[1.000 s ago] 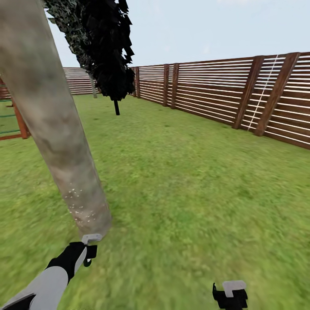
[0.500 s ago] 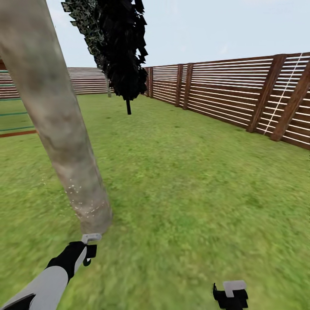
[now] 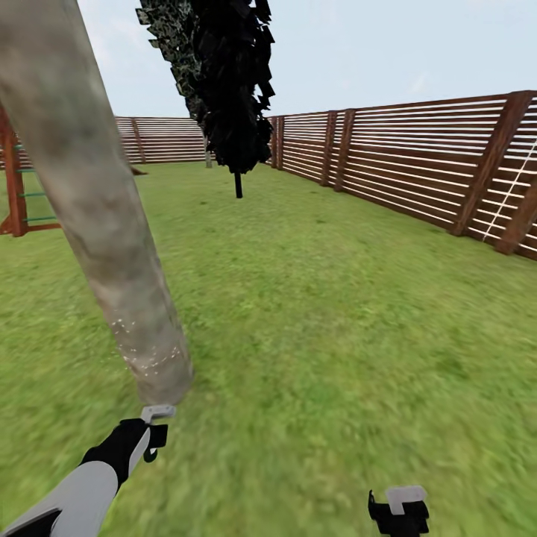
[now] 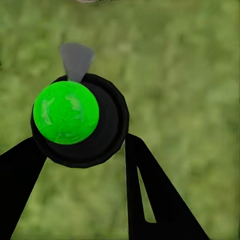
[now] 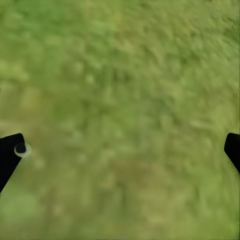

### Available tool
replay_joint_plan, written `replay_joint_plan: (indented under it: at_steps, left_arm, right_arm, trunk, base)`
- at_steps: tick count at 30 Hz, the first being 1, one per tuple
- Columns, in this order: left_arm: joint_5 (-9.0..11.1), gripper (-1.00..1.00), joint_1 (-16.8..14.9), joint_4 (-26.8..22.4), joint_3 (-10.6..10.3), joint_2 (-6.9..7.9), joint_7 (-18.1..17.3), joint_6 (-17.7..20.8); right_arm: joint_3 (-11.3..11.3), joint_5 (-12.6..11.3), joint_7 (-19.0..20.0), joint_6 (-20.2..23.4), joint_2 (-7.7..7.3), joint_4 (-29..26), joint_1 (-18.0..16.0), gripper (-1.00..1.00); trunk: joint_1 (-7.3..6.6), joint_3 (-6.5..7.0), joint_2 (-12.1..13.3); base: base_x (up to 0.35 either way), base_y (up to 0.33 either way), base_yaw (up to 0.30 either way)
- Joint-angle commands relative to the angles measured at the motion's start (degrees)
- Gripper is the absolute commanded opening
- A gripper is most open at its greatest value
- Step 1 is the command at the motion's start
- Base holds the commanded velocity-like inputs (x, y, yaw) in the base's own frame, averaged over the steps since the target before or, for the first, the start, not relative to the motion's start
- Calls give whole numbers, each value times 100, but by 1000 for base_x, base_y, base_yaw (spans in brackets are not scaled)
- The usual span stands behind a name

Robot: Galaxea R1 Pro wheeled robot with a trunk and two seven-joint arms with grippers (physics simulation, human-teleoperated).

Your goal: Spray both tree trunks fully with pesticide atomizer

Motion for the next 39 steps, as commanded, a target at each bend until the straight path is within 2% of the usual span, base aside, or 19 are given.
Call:
replay_joint_plan:
  at_steps: [1, 16, 35, 39]
  left_arm:
    - [-28, -100, -5, -4, 34, -5, 2, 23]
    - [-28, -100, -5, -3, 30, -5, 4, 23]
    - [-28, -100, -5, -3, 28, -5, 4, 23]
    - [-28, -100, -5, -15, 35, 2, 4, 23]
  right_arm:
    - [-43, 60, -20, -17, 0, 7, -3, 100]
    - [-43, 60, -20, -17, 0, 7, -3, 100]
    - [-43, 69, -20, -17, 0, 8, -3, 100]
    - [-43, 69, -20, -17, 0, 7, -3, 100]
  trunk:
    - [2, -5, -2]
    - [2, -5, -2]
    - [2, -5, -2]
    - [2, -5, -2]
  base:
    - [236, -196, 278]
    - [238, -191, 268]
    - [180, -224, 6]
    - [98, -264, 205]
